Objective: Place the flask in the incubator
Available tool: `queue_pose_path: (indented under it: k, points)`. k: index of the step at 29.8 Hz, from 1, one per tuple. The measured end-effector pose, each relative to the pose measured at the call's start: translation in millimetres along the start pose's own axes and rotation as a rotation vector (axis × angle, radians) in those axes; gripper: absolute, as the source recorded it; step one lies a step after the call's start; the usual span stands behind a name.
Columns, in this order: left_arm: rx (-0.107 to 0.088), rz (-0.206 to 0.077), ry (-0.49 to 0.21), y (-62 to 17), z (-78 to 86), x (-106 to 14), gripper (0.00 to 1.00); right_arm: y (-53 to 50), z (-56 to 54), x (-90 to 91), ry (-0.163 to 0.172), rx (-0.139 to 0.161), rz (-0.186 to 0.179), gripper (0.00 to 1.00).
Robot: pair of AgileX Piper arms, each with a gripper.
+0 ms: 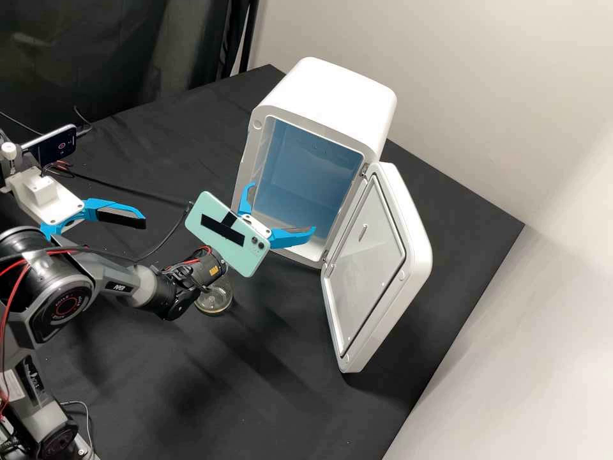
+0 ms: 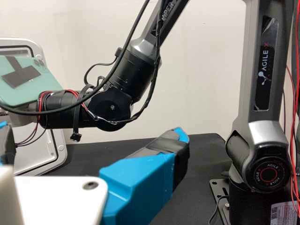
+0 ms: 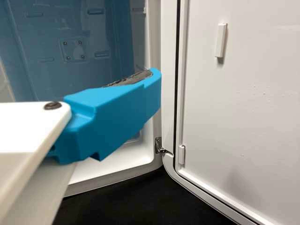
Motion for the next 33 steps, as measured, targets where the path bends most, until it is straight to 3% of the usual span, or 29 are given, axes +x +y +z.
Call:
queue_pose_path:
  k: [21, 28, 33]
  points:
    - [0.0, -0.006, 0.001, -1.4, -0.2, -1.1, 1.0, 0.0, 0.0, 0.0, 0.0, 0.0, 0.0, 1.0]
    - [0.003, -0.061, 0.037, -15.0, -11.3, -12.2, 1.0, 0.0, 0.0, 0.0, 0.0, 0.0, 0.0, 1.0]
    - [-0.002, -0.106, 0.091, -26.6, -26.2, -26.7, 1.0, 0.0, 0.0, 0.0, 0.0, 0.0, 0.0, 1.0]
